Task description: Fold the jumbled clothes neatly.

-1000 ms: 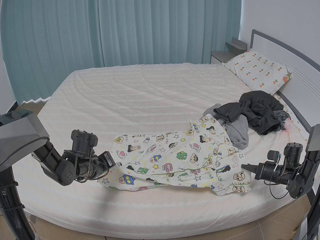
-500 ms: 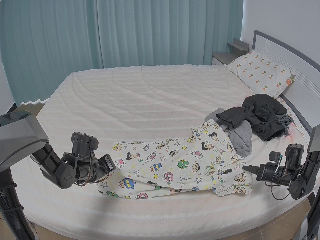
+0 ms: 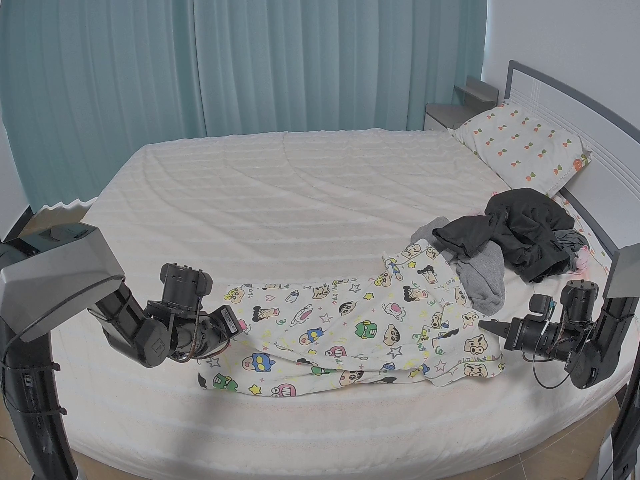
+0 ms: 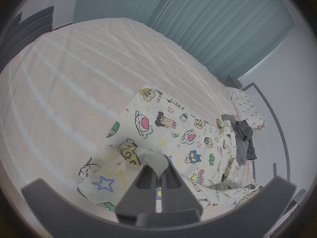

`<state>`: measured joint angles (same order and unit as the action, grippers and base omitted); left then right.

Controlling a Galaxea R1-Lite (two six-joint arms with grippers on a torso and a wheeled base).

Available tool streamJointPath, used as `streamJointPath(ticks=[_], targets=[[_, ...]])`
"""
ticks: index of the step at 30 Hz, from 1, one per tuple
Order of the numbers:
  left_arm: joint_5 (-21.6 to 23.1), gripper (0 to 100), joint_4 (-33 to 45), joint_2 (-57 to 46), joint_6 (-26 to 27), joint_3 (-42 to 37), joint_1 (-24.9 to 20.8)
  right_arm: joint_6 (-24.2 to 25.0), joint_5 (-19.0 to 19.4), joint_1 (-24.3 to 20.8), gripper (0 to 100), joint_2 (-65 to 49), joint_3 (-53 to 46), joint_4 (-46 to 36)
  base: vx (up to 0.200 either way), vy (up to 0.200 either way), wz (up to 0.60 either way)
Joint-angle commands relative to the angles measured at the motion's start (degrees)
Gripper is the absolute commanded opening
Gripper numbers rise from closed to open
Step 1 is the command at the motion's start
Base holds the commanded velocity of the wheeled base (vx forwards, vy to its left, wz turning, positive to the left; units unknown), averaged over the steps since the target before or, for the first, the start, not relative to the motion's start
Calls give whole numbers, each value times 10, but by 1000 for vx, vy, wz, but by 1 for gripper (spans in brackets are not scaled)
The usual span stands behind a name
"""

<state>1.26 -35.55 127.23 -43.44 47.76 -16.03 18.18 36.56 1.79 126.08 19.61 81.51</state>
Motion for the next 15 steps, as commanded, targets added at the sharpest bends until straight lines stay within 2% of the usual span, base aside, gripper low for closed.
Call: streamJointPath(ticks=[1,3,12,15], targets=[[0,0,13,45,1,38,11,21,0,1,0,28,39,1,0,0,0],[-1,0,24,55,1,56,15,42,-2,1,0,29,55,0,0,0,0],[-2,0,25,79,1,80,22,44,-8,0,0,76,87,-4,0,0,0],[-5,0,27,85,1,95,22,44,-21,2,0,82,113,-21,0,0,0]])
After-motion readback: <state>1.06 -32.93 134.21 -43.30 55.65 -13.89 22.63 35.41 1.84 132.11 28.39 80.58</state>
